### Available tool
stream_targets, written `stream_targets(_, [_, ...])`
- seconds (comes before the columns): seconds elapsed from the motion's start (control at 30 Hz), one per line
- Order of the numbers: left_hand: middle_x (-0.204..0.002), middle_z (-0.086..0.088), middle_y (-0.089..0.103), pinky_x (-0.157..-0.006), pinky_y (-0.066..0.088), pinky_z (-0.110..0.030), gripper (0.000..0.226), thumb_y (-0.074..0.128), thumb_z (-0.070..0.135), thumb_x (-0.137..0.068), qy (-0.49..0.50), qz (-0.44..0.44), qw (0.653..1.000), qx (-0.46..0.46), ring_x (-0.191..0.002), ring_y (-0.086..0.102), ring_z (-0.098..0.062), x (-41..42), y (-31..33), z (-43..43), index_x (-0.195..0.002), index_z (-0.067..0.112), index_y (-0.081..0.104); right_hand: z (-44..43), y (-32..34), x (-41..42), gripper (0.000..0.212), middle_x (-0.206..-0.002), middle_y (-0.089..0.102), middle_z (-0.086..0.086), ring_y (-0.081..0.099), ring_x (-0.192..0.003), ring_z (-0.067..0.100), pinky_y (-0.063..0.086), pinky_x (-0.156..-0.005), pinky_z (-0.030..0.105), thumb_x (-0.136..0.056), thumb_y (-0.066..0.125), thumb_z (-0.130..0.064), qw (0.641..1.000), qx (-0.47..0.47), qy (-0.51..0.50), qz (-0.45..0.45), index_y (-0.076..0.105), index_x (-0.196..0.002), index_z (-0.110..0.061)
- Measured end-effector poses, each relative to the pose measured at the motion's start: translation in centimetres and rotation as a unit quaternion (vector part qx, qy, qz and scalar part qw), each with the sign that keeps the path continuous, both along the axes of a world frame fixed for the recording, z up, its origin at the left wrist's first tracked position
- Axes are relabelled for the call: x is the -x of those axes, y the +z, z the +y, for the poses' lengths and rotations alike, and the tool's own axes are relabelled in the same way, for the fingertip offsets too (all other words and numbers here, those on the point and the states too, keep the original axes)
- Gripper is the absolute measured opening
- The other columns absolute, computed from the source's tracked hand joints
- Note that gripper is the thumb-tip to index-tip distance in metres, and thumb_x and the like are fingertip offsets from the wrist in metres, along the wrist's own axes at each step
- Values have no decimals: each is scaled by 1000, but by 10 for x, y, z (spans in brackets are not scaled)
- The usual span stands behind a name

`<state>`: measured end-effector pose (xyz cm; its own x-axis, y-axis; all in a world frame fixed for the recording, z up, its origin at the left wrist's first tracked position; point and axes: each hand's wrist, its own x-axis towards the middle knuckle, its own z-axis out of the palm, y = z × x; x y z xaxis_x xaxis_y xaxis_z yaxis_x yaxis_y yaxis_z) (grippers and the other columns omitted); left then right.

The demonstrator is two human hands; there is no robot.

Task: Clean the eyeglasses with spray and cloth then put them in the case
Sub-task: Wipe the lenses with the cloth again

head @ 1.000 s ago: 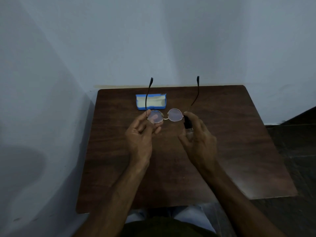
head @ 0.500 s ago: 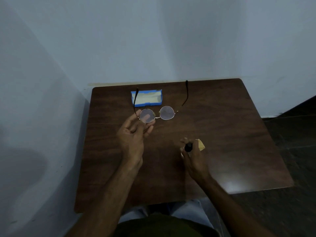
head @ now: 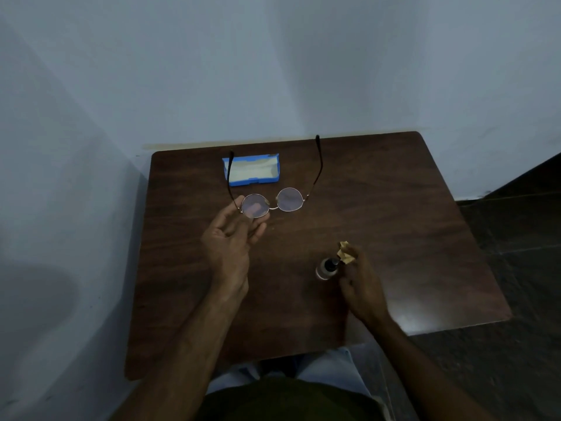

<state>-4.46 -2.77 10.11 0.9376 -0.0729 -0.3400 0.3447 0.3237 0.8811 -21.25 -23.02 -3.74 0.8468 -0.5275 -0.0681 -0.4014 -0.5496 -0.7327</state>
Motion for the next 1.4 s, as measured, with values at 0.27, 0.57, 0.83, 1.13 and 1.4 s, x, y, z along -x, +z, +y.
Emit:
stream_targets(0.27, [-114,-6,81,-79,64,-30,38,78,9,-93,-16,2,1000,-15,-100,80,-27,6,-2,-6,-130,13,70,-40,-18,-39,30,-114,64,21,59,-107,40,43,-77,39,-102,62,-31,974,63,-140,168,62,-112,-3])
stream_targets(0.57, [-117,-8,80,-78,64,-29,44,78,10,-94,-14,-1,1000,-14,-101,80,-26,0,0,-6,-136,16,67,-22,29,-59,36,-72,70,-7,66,-67,9,53,-63,36,-95,67,-54,982,-61,-178,14,66,-77,-23])
stream_targets(0.83, [-121,-5,79,-84,65,-34,38,75,5,-96,-16,-46,997,-63,-107,78,-20,0,-6,-11,-133,12,71,63,174,-87,12,-100,64,2,62,-83,17,52,-67,28,-92,73,-16,970,33,37,-239,68,-102,-13])
stream_targets(1.13, [-115,7,78,-82,62,-23,36,61,-5,-101,-27,-99,990,-99,-108,76,-11,9,0,-16,-134,8,69,86,167,-150,8,-111,59,0,60,-86,15,57,-73,41,-98,66,-22,975,171,92,-108,66,-105,-17])
stream_targets(1.4, [-109,7,80,-85,66,-32,30,69,7,-100,5,-81,990,-112,-102,78,-8,5,-2,-8,-130,10,72,81,165,-138,10,-117,60,-4,59,-95,6,51,-75,19,-94,70,-21,978,120,154,-69,74,-103,-22])
